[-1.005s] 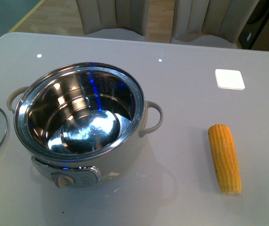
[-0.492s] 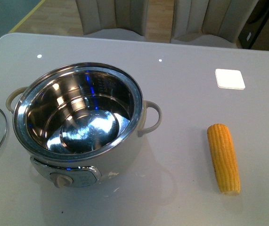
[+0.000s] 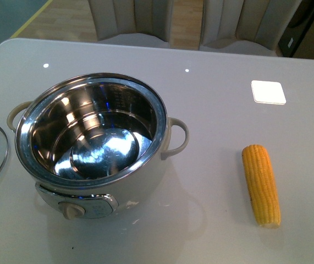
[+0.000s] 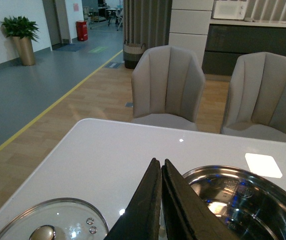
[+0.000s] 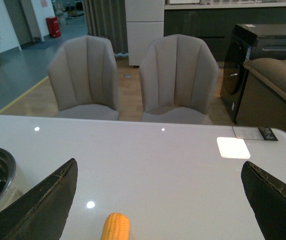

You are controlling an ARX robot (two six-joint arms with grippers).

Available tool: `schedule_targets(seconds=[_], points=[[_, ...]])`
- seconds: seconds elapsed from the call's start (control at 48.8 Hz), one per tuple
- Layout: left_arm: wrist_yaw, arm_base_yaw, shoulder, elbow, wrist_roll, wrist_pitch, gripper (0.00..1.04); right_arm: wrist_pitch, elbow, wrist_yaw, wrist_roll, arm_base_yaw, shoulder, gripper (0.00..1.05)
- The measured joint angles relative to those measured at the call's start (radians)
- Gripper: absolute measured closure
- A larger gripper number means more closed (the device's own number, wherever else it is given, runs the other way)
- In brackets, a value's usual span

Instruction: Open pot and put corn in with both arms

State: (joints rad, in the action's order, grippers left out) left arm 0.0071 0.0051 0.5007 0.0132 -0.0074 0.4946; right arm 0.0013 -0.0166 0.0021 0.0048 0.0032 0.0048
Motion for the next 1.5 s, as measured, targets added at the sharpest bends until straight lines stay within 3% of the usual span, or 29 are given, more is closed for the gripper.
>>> schedule_targets(seconds=[0.841,0.985,1.272,1.497], points=[[-0.007,-0.003,-0.319,0.0,0.0,-0.312,1.01,0.0,0.0,0.0,0.0,0.0,0.0,0.09],[-0.007,-0.003,-0.466,0.0,0.0,-0.483,1.01,0.0,0.0,0.0,0.0,0.0,0.0,0.09],[-0.007,-0.003,-0.494,0.0,0.0,-0.493,1.01,0.0,0.0,0.0,0.0,0.0,0.0,0.09],[-0.007,-0.003,-0.494,0.0,0.0,-0.493,0.63,0.0,0.0,0.0,0.0,0.0,0.0,0.09]])
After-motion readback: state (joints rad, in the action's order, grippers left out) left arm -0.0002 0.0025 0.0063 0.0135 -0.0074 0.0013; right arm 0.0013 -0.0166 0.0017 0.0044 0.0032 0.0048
